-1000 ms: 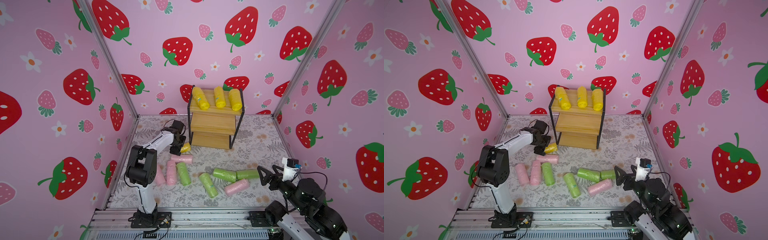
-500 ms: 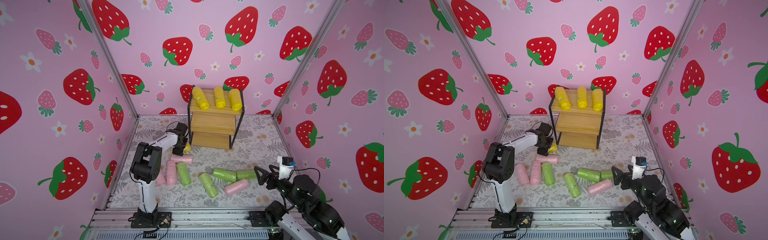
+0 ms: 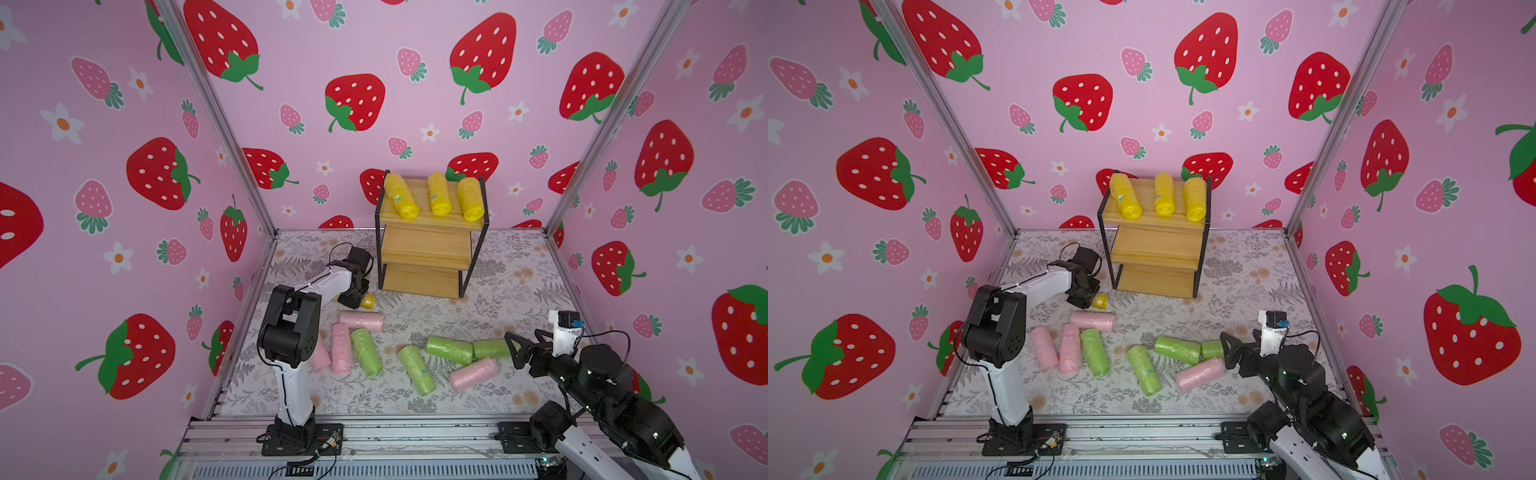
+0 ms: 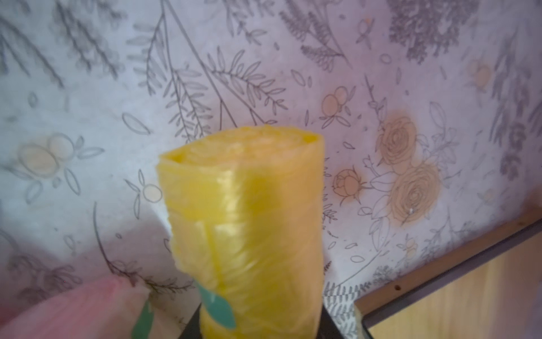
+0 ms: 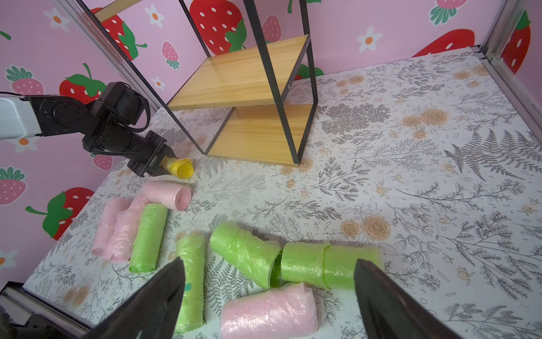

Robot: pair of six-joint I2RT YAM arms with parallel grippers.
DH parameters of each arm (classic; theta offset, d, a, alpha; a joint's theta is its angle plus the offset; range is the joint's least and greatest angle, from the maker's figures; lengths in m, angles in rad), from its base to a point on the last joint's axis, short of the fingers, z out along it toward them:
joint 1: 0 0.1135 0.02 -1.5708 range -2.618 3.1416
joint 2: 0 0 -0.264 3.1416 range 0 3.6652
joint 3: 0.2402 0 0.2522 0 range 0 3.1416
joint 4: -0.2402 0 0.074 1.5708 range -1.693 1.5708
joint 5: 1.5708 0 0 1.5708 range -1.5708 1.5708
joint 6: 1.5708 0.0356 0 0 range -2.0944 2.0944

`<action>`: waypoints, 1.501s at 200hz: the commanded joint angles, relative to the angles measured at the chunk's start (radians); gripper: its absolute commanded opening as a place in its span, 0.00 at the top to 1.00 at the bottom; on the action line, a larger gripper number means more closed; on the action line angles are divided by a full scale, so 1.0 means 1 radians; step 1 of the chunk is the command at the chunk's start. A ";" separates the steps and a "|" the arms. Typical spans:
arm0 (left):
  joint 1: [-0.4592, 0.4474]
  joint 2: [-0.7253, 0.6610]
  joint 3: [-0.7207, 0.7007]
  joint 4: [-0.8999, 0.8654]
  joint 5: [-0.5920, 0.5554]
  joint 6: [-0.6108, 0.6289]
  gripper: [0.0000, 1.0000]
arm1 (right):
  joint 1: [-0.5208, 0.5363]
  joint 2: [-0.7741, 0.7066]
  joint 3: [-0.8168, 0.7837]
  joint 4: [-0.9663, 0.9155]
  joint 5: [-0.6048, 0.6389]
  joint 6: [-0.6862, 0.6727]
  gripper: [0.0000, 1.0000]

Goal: Sort the rolls of trash bags by color and place them on the shelf
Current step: Pick up the roll of trash bags from the center of the board.

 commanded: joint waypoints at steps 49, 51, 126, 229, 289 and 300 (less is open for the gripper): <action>-0.022 -0.247 -0.057 0.036 -0.099 0.371 1.00 | -0.004 0.029 0.140 -0.018 -0.030 -0.005 0.03; -0.024 -0.261 -0.066 0.044 -0.096 0.378 1.00 | -0.004 0.032 0.150 -0.026 -0.037 -0.009 0.03; -0.076 -0.875 -0.490 0.304 0.238 0.313 1.00 | 0.000 0.493 0.501 -0.095 -0.543 0.194 0.01; -0.421 -1.402 -0.780 0.435 0.143 0.141 1.00 | 0.612 0.867 0.308 0.555 -0.175 0.464 0.01; -0.485 -1.508 -0.828 0.453 0.105 0.106 1.00 | 0.630 0.922 0.253 0.702 -0.128 0.513 0.01; -0.489 -1.517 -0.839 0.476 0.105 0.101 1.00 | 0.631 0.917 0.241 0.725 -0.133 0.512 0.02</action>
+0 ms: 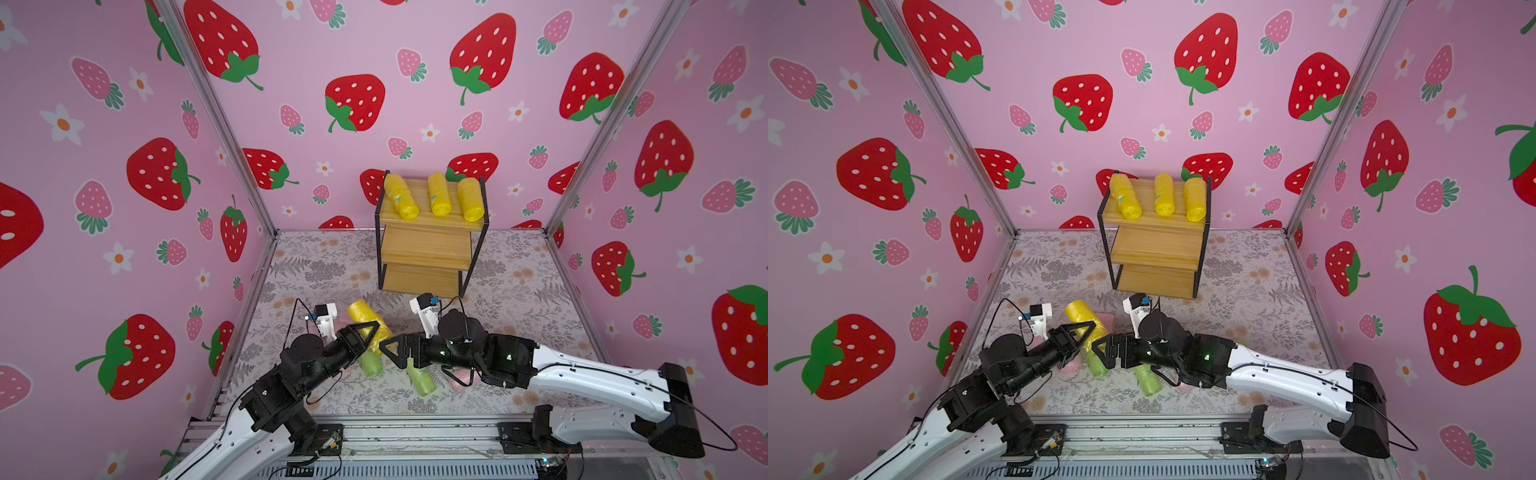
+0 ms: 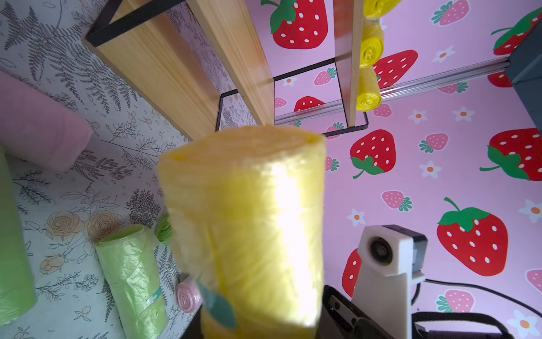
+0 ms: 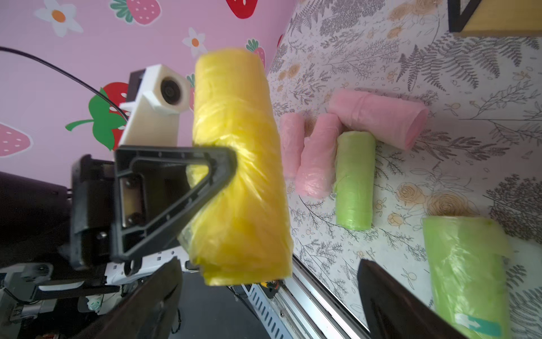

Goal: Sort the rolls of trash bags by color and place them on the shelf
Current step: Pick up the roll of trash bags from the center of the board.

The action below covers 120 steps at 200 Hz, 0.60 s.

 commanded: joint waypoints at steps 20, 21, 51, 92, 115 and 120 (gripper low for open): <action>-0.017 -0.028 -0.017 0.099 -0.029 -0.023 1.00 | 0.005 -0.032 -0.046 0.166 0.001 0.012 0.02; -0.017 -0.028 -0.017 0.098 -0.029 -0.022 1.00 | 0.005 -0.033 -0.046 0.167 0.000 0.011 0.02; -0.026 -0.010 -0.015 0.132 -0.030 -0.025 1.00 | 0.005 -0.015 -0.032 0.161 -0.015 0.006 0.02; -0.048 0.000 -0.011 0.165 -0.033 -0.033 1.00 | 0.004 0.024 -0.053 0.206 -0.014 0.032 0.10; -0.058 -0.013 0.000 0.165 -0.032 -0.031 1.00 | 0.004 0.028 -0.066 0.232 -0.001 0.036 0.21; -0.060 -0.016 0.001 0.165 -0.031 -0.031 1.00 | 0.004 0.027 -0.069 0.233 0.002 0.038 0.24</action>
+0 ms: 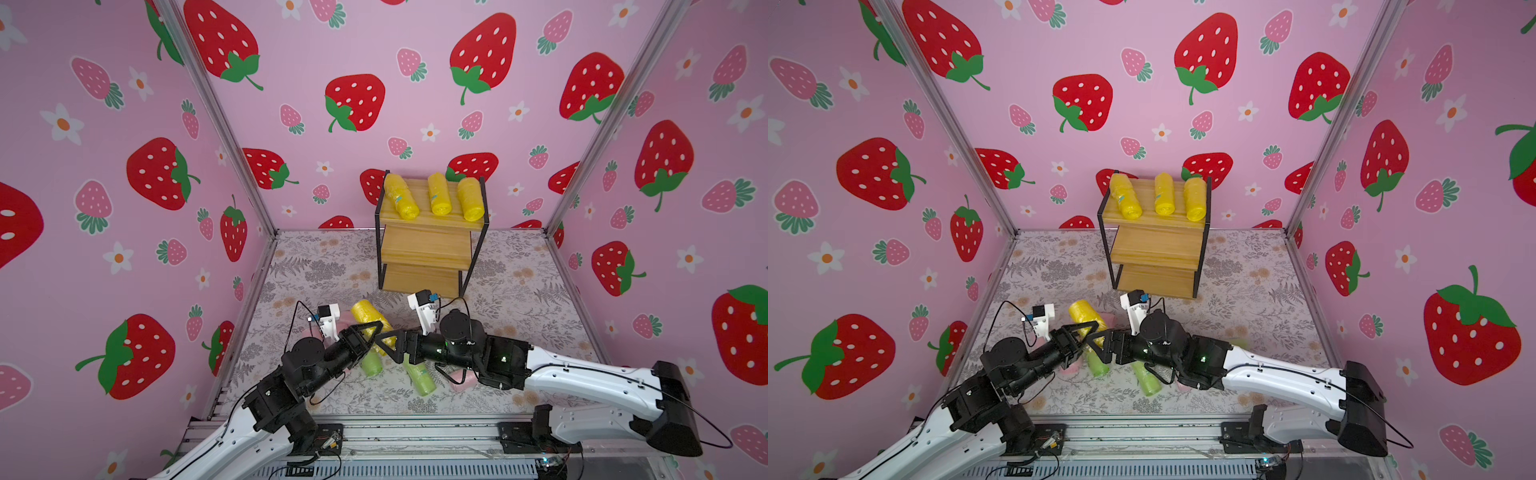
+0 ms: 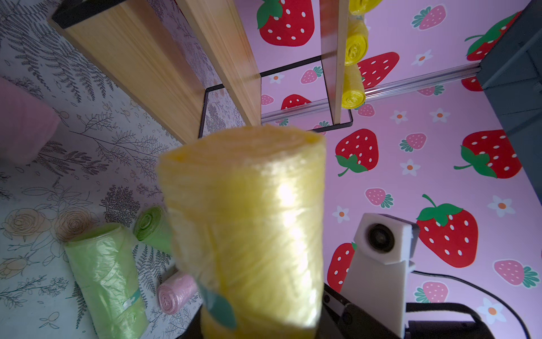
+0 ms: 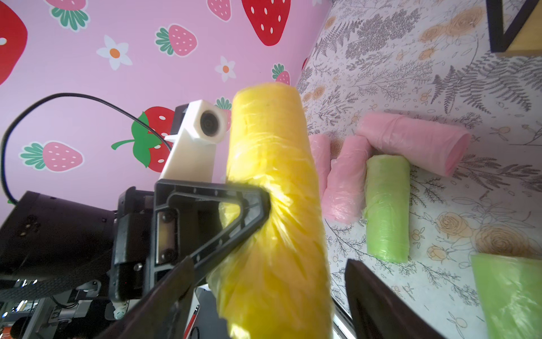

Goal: Sort the rolls of trash bags by color and place them on the shelf
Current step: Pick up the roll of trash bags from the center of the board.

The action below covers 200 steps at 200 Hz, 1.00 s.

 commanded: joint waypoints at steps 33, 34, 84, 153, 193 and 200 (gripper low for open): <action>-0.019 -0.041 0.013 0.088 -0.011 -0.002 1.00 | 0.004 -0.011 -0.048 0.074 0.031 0.023 0.38; -0.019 -0.042 0.013 0.089 -0.012 -0.004 1.00 | 0.004 -0.011 -0.049 0.075 0.031 0.023 0.39; -0.032 -0.030 -0.001 0.109 -0.025 -0.012 1.00 | 0.001 0.015 -0.054 0.135 -0.010 0.044 0.47; -0.058 -0.001 0.007 0.123 -0.035 0.001 1.00 | -0.010 0.069 -0.046 0.194 -0.076 0.078 0.97; -0.062 0.001 0.010 0.115 -0.037 0.002 1.00 | -0.021 0.056 -0.065 0.208 -0.080 0.085 1.00; -0.061 0.001 0.013 0.106 -0.038 0.002 1.00 | -0.023 0.053 -0.068 0.209 -0.077 0.085 1.00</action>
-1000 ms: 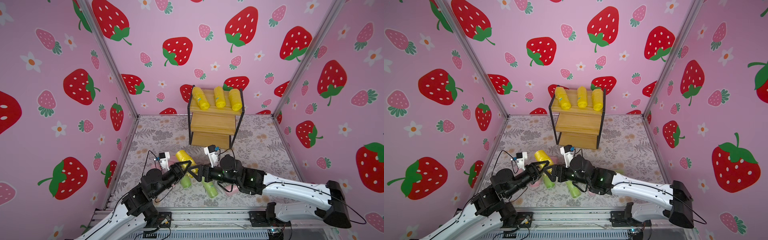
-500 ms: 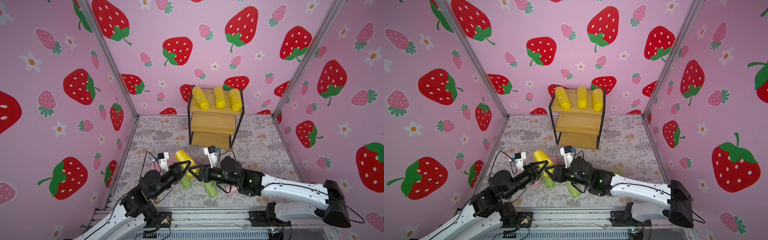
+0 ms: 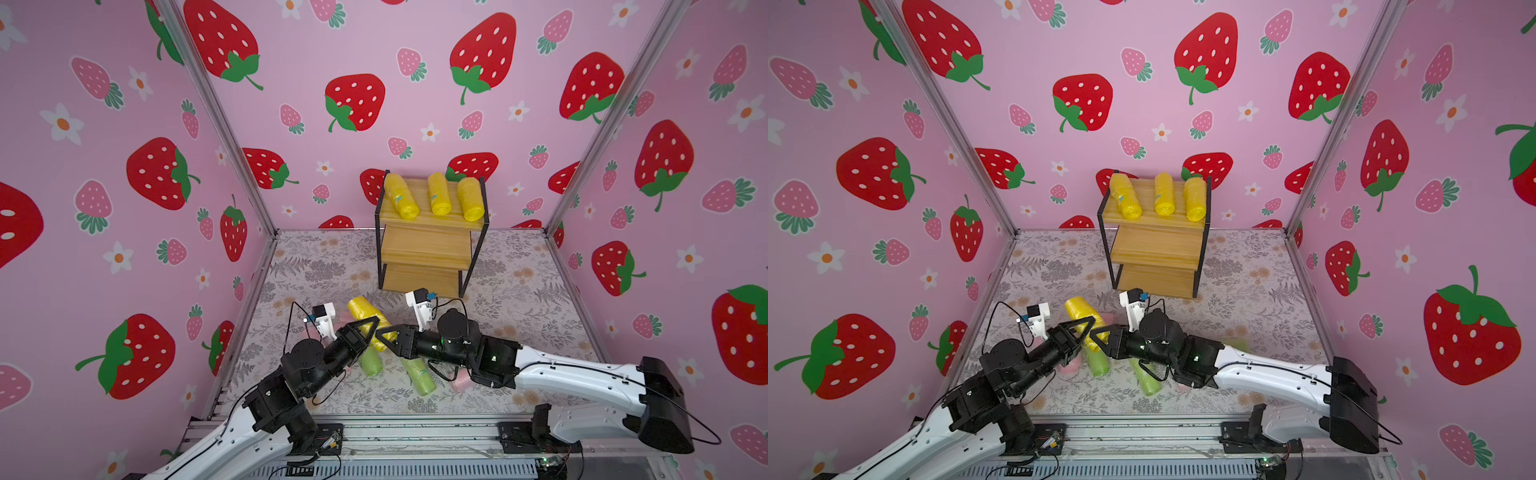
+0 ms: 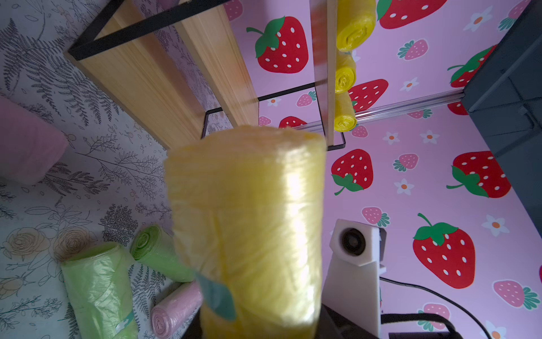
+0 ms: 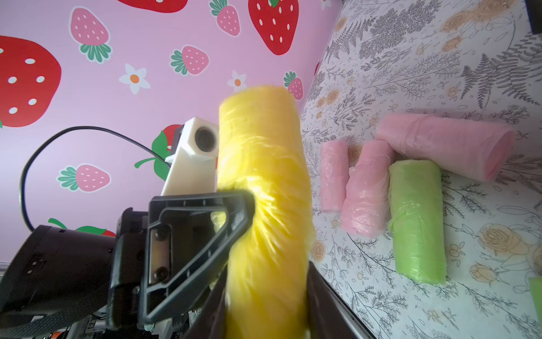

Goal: Sort the rolls of trash bags by color and place them on the shelf
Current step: Pick up the roll of trash bags from the center of the board.

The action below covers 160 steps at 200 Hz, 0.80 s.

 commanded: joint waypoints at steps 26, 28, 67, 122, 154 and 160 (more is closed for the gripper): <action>-0.024 0.015 0.035 0.059 0.079 0.008 0.37 | -0.008 -0.013 -0.032 0.022 -0.016 0.002 1.00; -0.024 0.016 0.038 0.053 0.078 0.008 0.34 | -0.008 -0.017 -0.032 0.020 -0.014 0.002 1.00; -0.024 0.016 0.175 -0.148 0.046 0.073 0.16 | -0.026 -0.071 -0.049 -0.043 0.003 -0.010 1.00; -0.024 -0.060 0.495 -0.592 -0.131 0.277 0.14 | -0.099 -0.177 0.014 -0.205 0.021 -0.096 1.00; -0.024 -0.137 0.472 -0.620 -0.170 0.268 0.13 | -0.238 -0.167 0.191 -0.295 -0.045 -0.166 1.00; -0.023 -0.148 0.459 -0.615 -0.169 0.258 0.13 | -0.264 -0.155 0.228 -0.305 -0.057 -0.178 1.00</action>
